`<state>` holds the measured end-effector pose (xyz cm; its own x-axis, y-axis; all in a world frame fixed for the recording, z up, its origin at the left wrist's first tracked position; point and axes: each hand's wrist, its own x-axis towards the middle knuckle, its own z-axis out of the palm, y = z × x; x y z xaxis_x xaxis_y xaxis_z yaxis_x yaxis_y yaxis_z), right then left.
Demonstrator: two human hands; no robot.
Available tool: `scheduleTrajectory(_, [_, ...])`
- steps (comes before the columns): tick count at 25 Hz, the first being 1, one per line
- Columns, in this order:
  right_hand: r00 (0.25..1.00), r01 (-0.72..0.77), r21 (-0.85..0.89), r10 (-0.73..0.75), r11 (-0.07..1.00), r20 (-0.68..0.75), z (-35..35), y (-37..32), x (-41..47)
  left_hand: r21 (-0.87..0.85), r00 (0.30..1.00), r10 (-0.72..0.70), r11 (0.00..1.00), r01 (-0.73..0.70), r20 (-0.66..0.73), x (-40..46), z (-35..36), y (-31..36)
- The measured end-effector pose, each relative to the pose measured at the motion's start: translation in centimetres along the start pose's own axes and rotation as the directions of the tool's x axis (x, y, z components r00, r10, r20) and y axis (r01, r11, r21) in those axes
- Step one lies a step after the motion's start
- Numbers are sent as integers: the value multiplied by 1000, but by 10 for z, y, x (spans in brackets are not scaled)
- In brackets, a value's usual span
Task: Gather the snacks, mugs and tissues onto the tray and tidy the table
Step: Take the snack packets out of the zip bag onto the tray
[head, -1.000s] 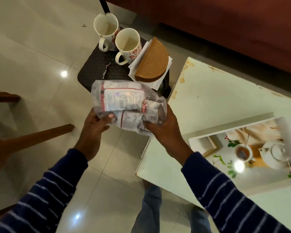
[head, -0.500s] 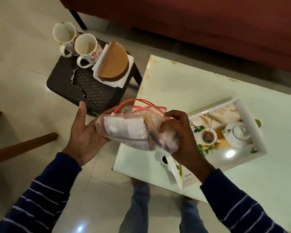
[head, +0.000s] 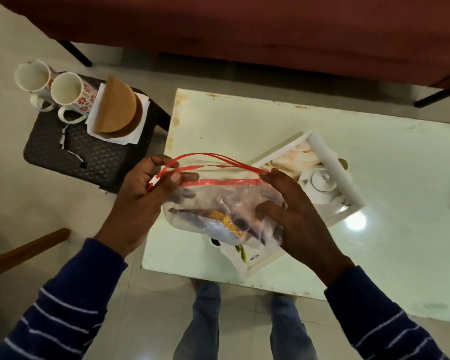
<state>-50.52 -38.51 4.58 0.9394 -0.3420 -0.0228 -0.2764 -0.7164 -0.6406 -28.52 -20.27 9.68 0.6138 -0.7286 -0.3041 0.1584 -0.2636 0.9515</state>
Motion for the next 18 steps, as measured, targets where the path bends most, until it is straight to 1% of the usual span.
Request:
scheduleTrajectory(2, [993,103,-136,-109,985,-41,-14,14,-11,107,998,60,992,-60,-1,-1,17,10])
scheduleTrajectory(4, [993,106,-247,-117,963,-31,-35,25,-25,236,992,126,964,-121,-5,-4,37,25])
scheduleTrajectory(5, [996,90,-247,-93,965,-1,-44,28,-31,298,985,175,939,-170,10,-6,48,32])
scheduleTrajectory(6, [998,63,-200,-61,978,17,-51,29,-37,355,973,229,907,-226,34,-8,58,40])
scheduleTrajectory(8, [1000,-21,-3,21,1000,-9,-69,30,-44,409,952,293,861,-303,87,-11,78,52])
scheduleTrajectory(11, [987,-47,286,90,957,-137,-89,27,-43,389,937,312,852,-350,160,-15,99,65])
scheduleTrajectory(13, [968,-96,476,194,874,-160,-99,27,-37,389,916,354,830,-400,188,-15,109,69])
scheduleTrajectory(14, [954,-139,516,254,845,-159,-104,28,-32,365,910,370,834,-415,189,-14,112,71])
scheduleTrajectory(15, [941,-185,502,300,845,-159,-110,31,-29,316,910,374,854,-413,179,-12,115,72])
scheduleTrajectory(16, [937,-225,452,320,863,-143,-115,34,-26,243,918,361,887,-392,162,-12,116,73])
scheduleTrajectory(18, [951,-255,398,302,881,-60,-123,40,-24,128,938,329,931,-341,105,-10,119,74])
